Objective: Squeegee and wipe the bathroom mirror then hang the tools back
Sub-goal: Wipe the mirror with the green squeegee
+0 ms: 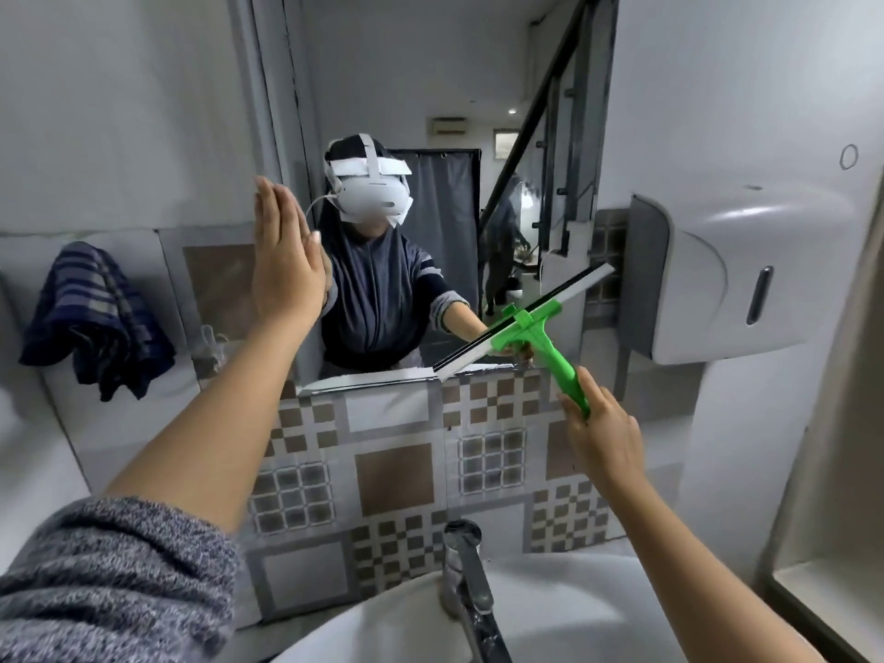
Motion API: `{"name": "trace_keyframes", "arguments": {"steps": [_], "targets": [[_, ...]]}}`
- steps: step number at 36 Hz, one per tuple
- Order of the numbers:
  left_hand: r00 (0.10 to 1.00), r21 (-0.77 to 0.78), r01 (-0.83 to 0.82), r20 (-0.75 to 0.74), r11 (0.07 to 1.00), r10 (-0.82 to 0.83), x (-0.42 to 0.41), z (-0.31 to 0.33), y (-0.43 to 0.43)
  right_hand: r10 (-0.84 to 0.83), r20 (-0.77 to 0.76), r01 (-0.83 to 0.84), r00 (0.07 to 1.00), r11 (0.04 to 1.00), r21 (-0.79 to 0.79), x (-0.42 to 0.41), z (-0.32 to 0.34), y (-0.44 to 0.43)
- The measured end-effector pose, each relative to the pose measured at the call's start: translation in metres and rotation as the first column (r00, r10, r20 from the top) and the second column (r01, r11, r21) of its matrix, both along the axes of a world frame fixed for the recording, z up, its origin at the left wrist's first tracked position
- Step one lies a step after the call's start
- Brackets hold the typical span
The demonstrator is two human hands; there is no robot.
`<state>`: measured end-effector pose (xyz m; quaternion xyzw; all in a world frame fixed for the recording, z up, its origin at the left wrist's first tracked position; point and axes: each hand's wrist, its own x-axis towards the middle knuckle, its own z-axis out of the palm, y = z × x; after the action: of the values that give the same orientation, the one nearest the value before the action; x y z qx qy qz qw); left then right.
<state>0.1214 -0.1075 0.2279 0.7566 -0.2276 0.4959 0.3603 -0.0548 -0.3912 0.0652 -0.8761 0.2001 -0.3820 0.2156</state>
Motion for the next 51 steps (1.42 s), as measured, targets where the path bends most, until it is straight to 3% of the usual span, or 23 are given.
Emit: {"name": "trace_keyframes", "arguments": {"steps": [10,28,42,51], "targets": [[0.994,0.137,-0.108,0.024,0.985,0.105,0.000,-0.002,0.012,-0.001,0.028,-0.008,1.000,0.945,0.326,0.000,-0.004,0.043],[0.997,0.272,-0.043,0.068,0.961,0.026,0.005,0.006,0.032,-0.085,0.184,-0.027,0.979,0.844,0.536,0.009,0.004,0.116],[0.996,0.312,-0.002,0.086,0.950,-0.026,0.007,0.008,0.044,-0.080,0.286,-0.097,0.955,0.826,0.555,0.028,-0.003,0.177],[0.998,0.320,-0.024,0.068,0.947,0.003,0.006,0.004,0.044,-0.008,0.280,-0.127,0.960,0.880,0.458,0.038,-0.028,0.212]]}}
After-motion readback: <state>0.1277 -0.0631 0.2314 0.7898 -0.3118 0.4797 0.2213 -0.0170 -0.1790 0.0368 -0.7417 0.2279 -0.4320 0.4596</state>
